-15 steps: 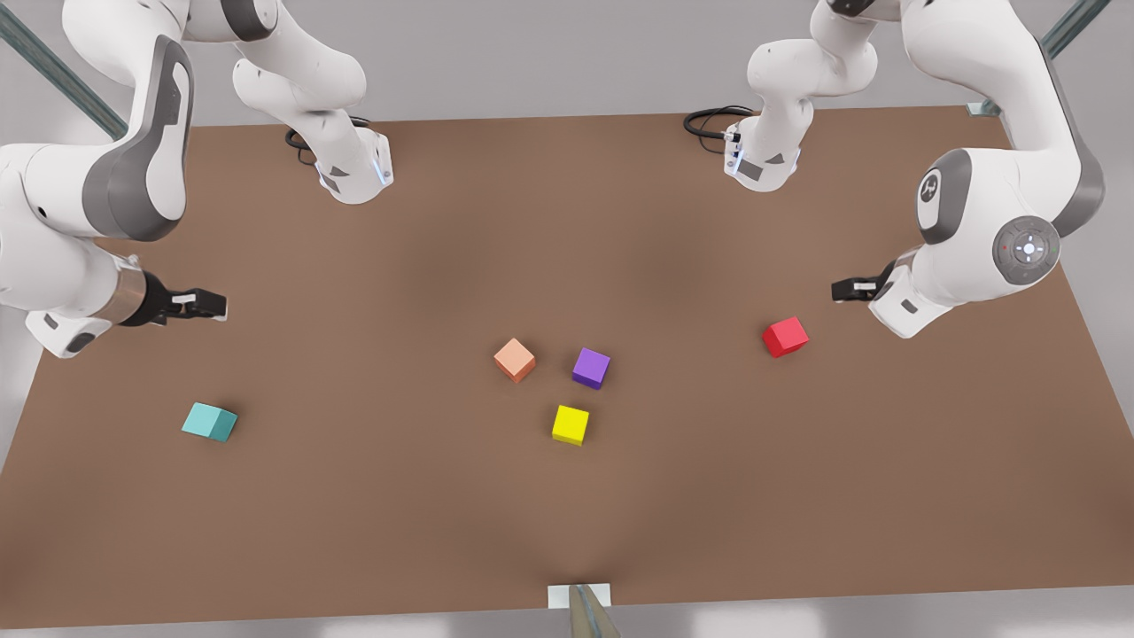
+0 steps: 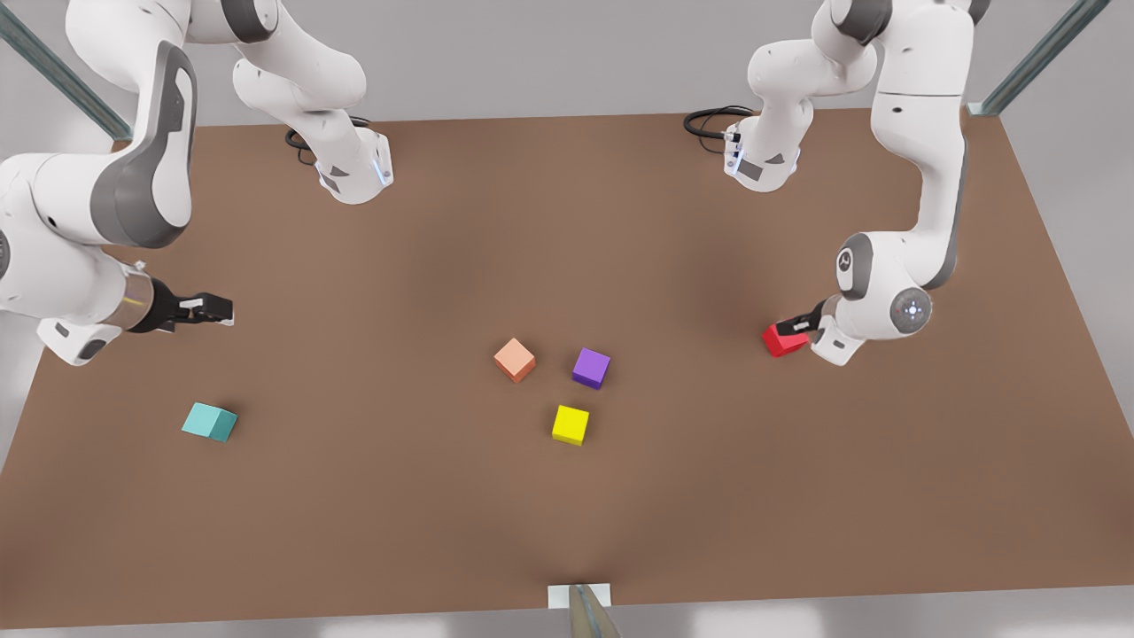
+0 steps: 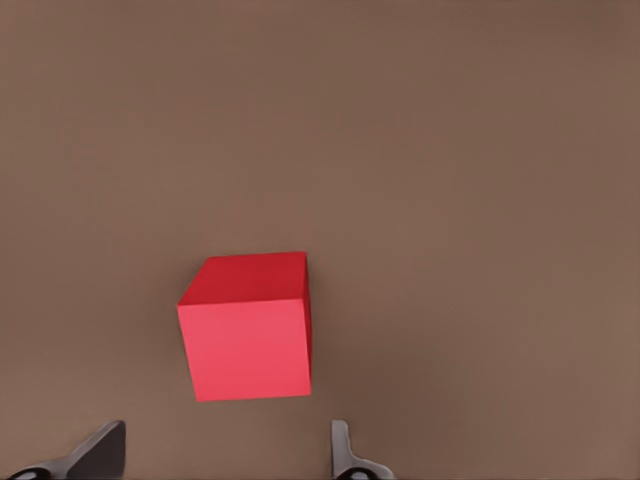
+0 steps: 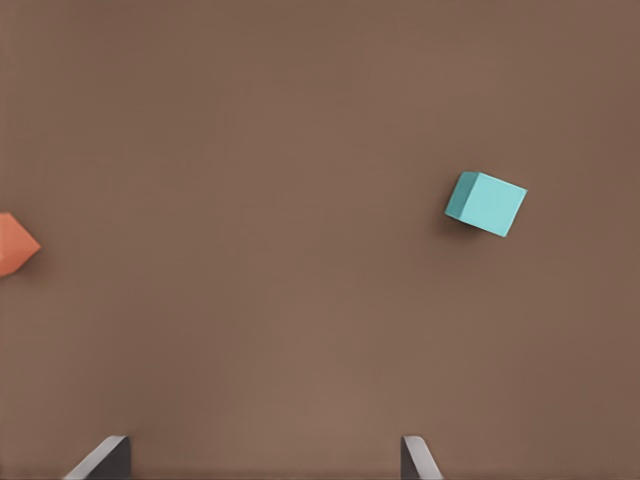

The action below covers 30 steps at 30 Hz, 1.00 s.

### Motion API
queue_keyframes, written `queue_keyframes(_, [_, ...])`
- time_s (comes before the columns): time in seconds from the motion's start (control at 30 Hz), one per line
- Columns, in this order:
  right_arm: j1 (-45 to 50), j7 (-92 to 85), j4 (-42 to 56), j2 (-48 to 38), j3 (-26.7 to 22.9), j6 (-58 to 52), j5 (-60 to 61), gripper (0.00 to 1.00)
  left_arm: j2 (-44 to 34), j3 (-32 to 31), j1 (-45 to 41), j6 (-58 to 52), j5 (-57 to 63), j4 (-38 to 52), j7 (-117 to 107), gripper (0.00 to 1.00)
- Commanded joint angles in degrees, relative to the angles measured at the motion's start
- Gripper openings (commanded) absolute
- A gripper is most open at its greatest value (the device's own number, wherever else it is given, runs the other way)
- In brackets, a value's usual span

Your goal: Pick up red wooden cube and pass to hand red wooden cube and place in blue wooden cube

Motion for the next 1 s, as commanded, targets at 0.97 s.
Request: queue_keyframes(0.97, [0.56, -1.75, -1.0, 0.01, 0.34, -0.49, -0.54, 1.0, 10.94, 0.12, -0.51, 15.65, -0.37, -1.02, -15.41, 0.62])
